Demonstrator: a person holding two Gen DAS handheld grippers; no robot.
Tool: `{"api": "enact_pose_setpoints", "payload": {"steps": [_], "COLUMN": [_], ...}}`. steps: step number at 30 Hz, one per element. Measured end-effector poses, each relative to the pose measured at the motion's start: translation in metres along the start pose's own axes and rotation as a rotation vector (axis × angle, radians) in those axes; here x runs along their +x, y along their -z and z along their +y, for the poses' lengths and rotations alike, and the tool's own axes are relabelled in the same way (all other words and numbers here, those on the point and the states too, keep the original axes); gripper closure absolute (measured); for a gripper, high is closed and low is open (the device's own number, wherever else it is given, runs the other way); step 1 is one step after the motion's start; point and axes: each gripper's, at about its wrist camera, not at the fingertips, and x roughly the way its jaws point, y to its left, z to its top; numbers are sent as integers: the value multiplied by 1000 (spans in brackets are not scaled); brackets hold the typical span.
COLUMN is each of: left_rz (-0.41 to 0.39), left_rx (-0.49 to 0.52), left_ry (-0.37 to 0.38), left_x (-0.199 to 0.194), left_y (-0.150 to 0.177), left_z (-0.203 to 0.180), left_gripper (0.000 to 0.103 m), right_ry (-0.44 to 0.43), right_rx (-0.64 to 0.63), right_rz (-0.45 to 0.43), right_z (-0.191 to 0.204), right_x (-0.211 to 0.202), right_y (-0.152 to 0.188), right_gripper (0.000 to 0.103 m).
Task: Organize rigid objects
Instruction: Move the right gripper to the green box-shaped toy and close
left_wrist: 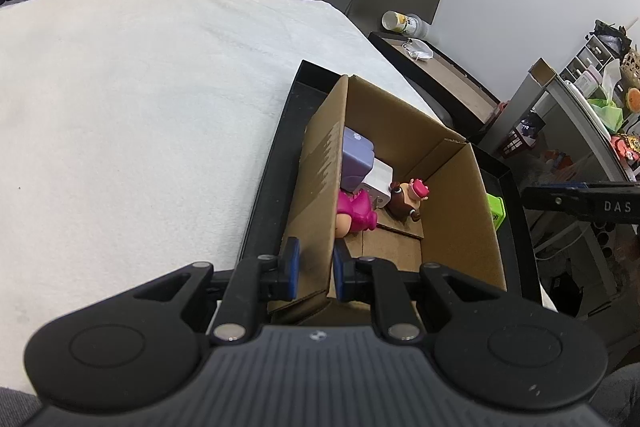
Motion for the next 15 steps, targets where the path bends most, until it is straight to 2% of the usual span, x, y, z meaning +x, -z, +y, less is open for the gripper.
{"api": "enact_pose_setpoints", "payload": {"steps": [9,11,13,15], "left_rz": [5,6,7,8], "left_rx": [14,18,21,25], "left_ry": [-23,-28,-33,-37], "left_x": [1,1,1,2], "left_y": [1,0,1,1], "left_z": [-4,-5,-6,-7], "left_gripper": [88,88,88,88], "right_ry": [22,27,35,37], "right_rx": [60,70,83,106], "right_rz": [-1,-1,-7,-14], "right_z": [-32,-37,-42,-48], "right_x": [-2,0,2,5], "right_y": [17,21,25,30], "right_gripper": [60,57,48,46]}}
